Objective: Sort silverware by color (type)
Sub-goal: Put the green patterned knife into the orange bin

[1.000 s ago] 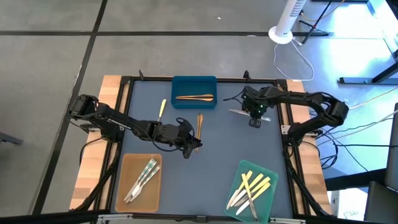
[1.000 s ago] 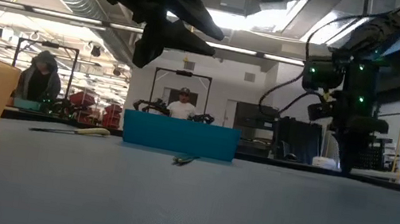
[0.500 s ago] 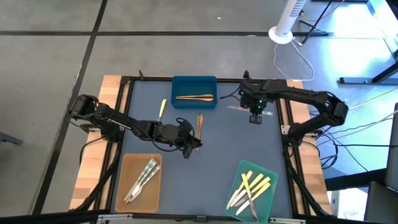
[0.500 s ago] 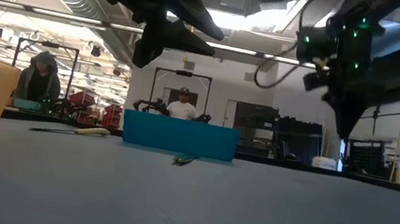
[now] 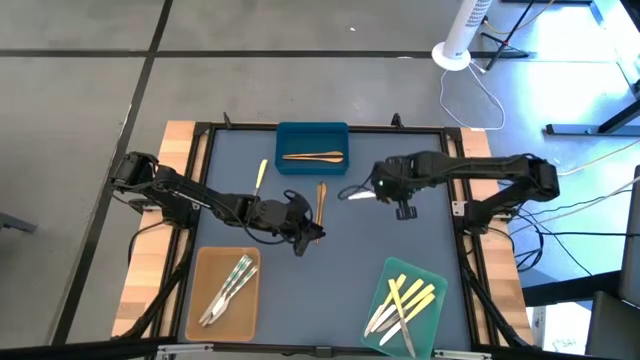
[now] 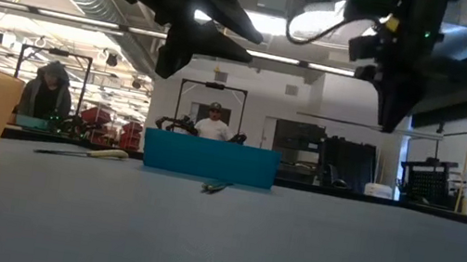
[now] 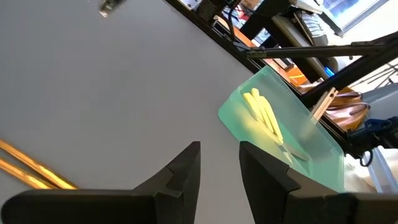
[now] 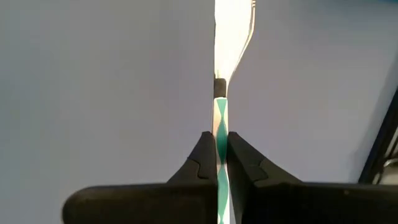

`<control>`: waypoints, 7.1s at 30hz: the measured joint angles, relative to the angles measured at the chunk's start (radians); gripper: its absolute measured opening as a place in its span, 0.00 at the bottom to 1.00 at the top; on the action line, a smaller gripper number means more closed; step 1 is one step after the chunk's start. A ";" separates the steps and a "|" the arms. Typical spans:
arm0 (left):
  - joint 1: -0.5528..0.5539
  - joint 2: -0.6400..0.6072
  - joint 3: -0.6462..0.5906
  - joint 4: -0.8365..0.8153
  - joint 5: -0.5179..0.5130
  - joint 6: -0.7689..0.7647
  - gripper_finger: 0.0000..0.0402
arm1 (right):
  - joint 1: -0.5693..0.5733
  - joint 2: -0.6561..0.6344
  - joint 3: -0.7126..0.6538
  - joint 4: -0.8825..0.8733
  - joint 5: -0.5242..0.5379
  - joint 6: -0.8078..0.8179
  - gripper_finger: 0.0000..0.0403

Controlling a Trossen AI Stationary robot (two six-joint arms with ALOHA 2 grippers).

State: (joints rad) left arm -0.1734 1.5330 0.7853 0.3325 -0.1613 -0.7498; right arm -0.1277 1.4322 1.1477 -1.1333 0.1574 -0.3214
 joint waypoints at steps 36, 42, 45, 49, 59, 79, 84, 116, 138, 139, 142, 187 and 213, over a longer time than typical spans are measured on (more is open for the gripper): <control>0.023 0.000 0.000 0.039 0.099 -0.375 0.26 | 0.560 0.127 0.000 0.554 0.089 -0.324 0.00; 0.015 0.000 0.000 0.031 0.097 -0.497 0.26 | 0.560 0.178 0.000 0.723 0.095 -0.418 0.00; 0.009 0.000 0.000 0.014 0.094 -0.532 0.26 | 0.560 0.192 0.000 0.799 0.078 -0.447 0.00; -0.001 0.006 0.000 0.009 0.093 -0.583 0.26 | 0.560 0.191 0.000 0.871 0.031 -0.450 0.00; -0.032 0.015 0.000 0.016 0.094 -0.704 0.26 | 0.560 0.200 0.000 0.897 -0.052 -0.445 0.00; -0.054 0.231 0.001 0.322 0.129 -0.933 0.26 | 0.560 0.207 0.000 0.941 -0.102 -0.446 0.00; -0.057 0.257 0.003 0.383 0.131 -0.959 0.26 | 0.560 0.207 0.000 0.964 -0.140 -0.446 0.00; -0.059 0.263 0.054 0.319 0.251 -1.104 0.26 | 0.592 0.218 0.000 1.031 -0.177 -0.486 0.00; -0.059 0.262 0.055 0.343 0.259 -1.135 0.26 | 0.573 0.233 0.000 1.096 -0.188 -0.600 0.00; -0.059 0.262 0.055 0.342 0.260 -1.135 0.26 | 0.573 0.233 0.000 1.097 -0.187 -0.600 0.00; -0.059 0.262 0.055 0.342 0.270 -1.134 0.26 | 0.572 0.233 0.000 1.111 -0.187 -0.600 0.00; -0.058 0.262 0.054 0.336 0.278 -1.051 0.09 | 0.572 0.234 0.000 1.110 -0.195 -0.599 0.32; 0.023 0.262 0.054 0.331 0.247 -0.563 0.09 | 0.573 0.234 0.000 1.116 -0.221 -0.336 0.33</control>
State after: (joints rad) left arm -0.1504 1.7954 0.8391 0.6640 0.0855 -1.3131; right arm 0.4458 1.6661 1.1473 -0.0169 -0.0639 -0.6578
